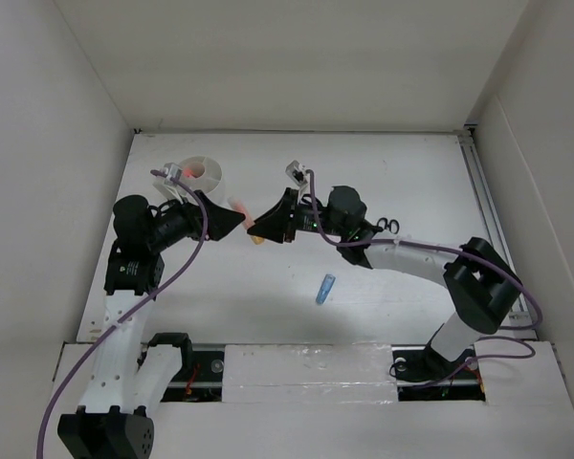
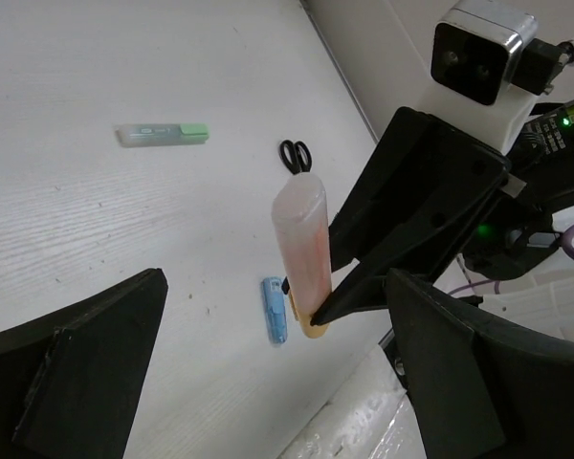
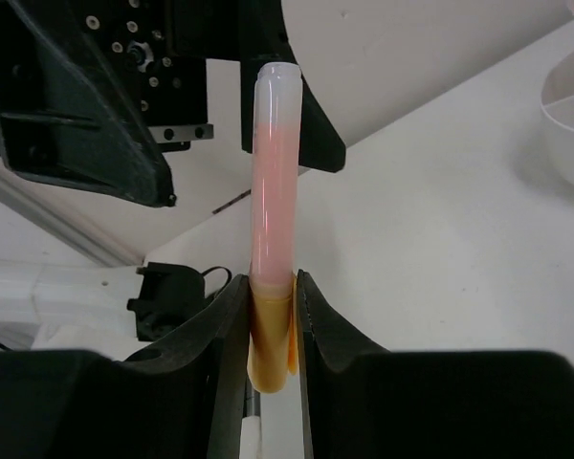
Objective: Sort the stationery into containers
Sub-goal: Place the pen in the storage box.
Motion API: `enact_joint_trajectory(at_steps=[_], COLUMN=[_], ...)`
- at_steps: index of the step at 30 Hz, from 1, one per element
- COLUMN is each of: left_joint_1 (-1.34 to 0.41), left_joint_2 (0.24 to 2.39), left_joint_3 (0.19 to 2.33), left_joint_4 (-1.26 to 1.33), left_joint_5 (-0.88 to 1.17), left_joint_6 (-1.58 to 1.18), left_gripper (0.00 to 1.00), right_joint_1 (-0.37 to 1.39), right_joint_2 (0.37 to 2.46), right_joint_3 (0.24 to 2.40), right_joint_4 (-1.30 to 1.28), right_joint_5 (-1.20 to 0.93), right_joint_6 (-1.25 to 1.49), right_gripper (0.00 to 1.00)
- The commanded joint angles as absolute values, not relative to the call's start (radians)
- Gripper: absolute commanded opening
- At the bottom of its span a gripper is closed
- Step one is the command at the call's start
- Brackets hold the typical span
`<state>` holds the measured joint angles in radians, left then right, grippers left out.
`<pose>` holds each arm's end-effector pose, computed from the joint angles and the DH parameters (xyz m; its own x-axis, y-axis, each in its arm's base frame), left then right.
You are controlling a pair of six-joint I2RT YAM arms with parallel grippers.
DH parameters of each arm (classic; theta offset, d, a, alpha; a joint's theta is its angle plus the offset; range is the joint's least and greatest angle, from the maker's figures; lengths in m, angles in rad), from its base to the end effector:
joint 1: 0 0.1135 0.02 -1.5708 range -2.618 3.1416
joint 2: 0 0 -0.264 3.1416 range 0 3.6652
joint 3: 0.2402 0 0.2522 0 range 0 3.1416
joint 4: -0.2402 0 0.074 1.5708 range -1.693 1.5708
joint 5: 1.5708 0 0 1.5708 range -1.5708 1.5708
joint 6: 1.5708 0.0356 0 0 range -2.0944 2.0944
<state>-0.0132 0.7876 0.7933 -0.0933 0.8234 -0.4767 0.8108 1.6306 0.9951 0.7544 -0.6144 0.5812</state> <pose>0.1758 -0.0284 0.3534 -0.4171 -0.3064 -0.8557 0.6170 0.5959 -0.5141 0.2406 0.2830 0.2921 -0.4734 0.1531 -0.8674 -0.8695 0.0765 0.4880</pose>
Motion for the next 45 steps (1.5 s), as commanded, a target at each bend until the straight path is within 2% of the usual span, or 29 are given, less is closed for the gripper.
enact_joint_trajectory(at_steps=[1,4,9,13,14,18,25,26,27,28,29,30,35,38,39,43,45], left_joint_1=[-0.017,-0.017,-0.017,-0.017,-0.017,-0.017,-0.017,-0.017,-0.017,-0.017,-0.017,-0.017,-0.017,-0.017,-0.017,-0.017,-0.017], left_joint_2=[0.767,0.756,0.747,0.747,0.747,0.747,0.775,0.775,0.775,0.775,0.775,0.775,0.784,0.810,0.821,0.911,1.006], left_joint_3=[0.792,0.801,0.801,0.810,0.810,0.810,0.810,0.810,0.810,0.821,0.831,0.842,0.900,0.946,0.984,1.074,1.107], left_joint_4=[-0.046,-0.046,-0.046,-0.046,-0.037,-0.037,-0.008,0.003,0.003,-0.017,-0.026,-0.035,-0.093,-0.158,-0.185,-0.265,-0.265], left_joint_5=[0.844,0.824,0.810,0.810,0.810,0.830,0.856,0.844,0.821,0.758,0.727,0.694,0.452,0.215,0.042,-0.287,-0.380], left_joint_6=[-0.472,-0.472,-0.472,-0.472,-0.472,-0.472,-0.509,-0.509,-0.518,-0.518,-0.518,-0.531,-0.551,-0.566,-0.580,-0.684,-0.712], left_gripper=[0.94,0.93,0.81,0.61,0.42,0.01,0.00,0.00,0.00,0.00,0.00,0.00,0.00,0.00,0.00,0.00,0.00], right_joint_1=[0.839,0.860,0.870,0.879,0.879,0.879,0.879,0.879,0.879,0.879,0.879,0.867,0.821,0.784,0.772,0.762,0.762], right_joint_2=[1.605,1.649,1.710,1.770,1.779,1.792,1.772,1.772,1.772,1.772,1.772,1.763,1.724,1.654,1.628,1.488,1.409], right_joint_3=[1.042,1.054,1.045,1.057,1.057,1.066,1.089,1.098,1.098,1.098,1.089,1.072,1.011,0.960,0.948,0.890,0.870], right_joint_4=[0.871,0.935,1.129,1.259,1.284,1.293,1.172,1.172,1.172,1.163,1.146,1.132,1.031,0.899,0.793,0.614,0.562], right_joint_5=[-0.672,-0.716,-0.773,-0.807,-0.816,-0.789,-0.750,-0.750,-0.750,-0.736,-0.724,-0.715,-0.672,-0.597,-0.537,-0.430,-0.411], right_joint_6=[0.603,0.638,0.748,0.850,0.868,0.868,0.793,0.793,0.782,0.782,0.767,0.758,0.694,0.593,0.562,0.456,0.410], right_gripper=[0.00,0.00,0.00,0.00,0.00,0.00,0.02,0.14,0.35,0.65,0.88,0.99,0.99,0.99,0.99,0.99,0.99])
